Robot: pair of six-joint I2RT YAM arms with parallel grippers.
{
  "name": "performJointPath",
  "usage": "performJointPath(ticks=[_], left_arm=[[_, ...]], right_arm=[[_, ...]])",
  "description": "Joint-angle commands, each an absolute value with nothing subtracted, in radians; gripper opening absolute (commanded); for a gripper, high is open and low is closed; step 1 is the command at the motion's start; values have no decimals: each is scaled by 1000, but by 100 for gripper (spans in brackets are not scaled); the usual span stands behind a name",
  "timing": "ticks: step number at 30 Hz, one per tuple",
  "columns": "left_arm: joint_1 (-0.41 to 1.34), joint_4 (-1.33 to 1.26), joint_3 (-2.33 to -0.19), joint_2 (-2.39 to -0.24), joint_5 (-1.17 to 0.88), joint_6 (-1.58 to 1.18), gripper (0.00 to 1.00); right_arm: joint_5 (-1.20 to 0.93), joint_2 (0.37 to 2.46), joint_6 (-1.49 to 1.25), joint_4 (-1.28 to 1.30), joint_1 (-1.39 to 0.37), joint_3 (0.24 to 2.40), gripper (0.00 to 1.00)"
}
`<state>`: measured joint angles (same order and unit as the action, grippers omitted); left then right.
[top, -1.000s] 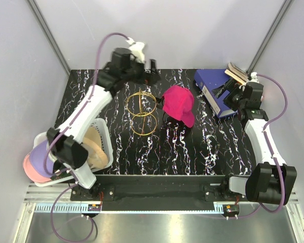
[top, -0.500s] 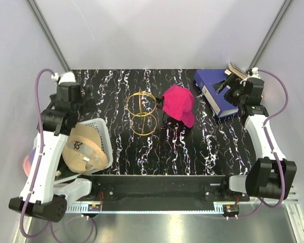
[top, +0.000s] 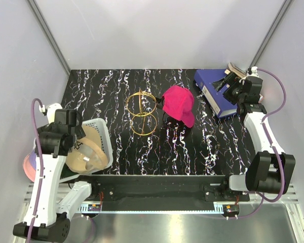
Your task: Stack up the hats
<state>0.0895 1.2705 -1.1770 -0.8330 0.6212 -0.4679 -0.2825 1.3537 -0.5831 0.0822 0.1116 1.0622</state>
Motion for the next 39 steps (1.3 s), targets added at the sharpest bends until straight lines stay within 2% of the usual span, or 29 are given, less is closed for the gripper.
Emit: performJointPath(ticks=[1,3,4,5,7,8,9,10,15,22,26,31,34,37,39], left_arm=[[48,1158,-1102,-810,634,-463,99],[22,1138,-1086,-813,603,-445,95],[14,1120,-1074,-819,591,-437,88],[9,1111,-1071,-822,578,-422,68],[0,1089,-1063,-828,561,-413,42],[2,1082,-1058,-827,561,-396,17],[2,1075,-1058,-827,564,-384,6],[0,1068,-1061,-828,574,-373,0],[0,1002,-1166,-805,572,-253,0],[2,867,-1261,-782,437,-62,0],[0,819,-1284,-766,232,44,0],[6,723,-1345,-778,83,98,0],[57,687,-1376,-834,43,118,0],[274,634,-1420,-900,206,181,0],[352,594,-1472,-960,262,230,0]], right_arm=[[-305,1332,-584,31,114,1104,95],[-301,1318,-578,37,114,1106,95],[-299,1313,-575,38,114,1109,95],[-296,1307,-572,40,114,1111,95],[-295,1298,-561,52,114,1126,95],[-295,1295,-557,63,112,1135,95],[-296,1296,-546,70,110,1156,95],[-298,1295,-542,75,109,1169,95],[-270,1316,-476,135,26,1311,94],[-235,1416,-492,216,-178,1548,94],[-287,1486,-566,278,-244,1695,94],[-356,1560,-675,362,-297,1833,92],[-380,1612,-751,417,-333,1919,92],[-413,1675,-860,463,-362,2011,91],[-422,1700,-885,494,-382,2052,91]])
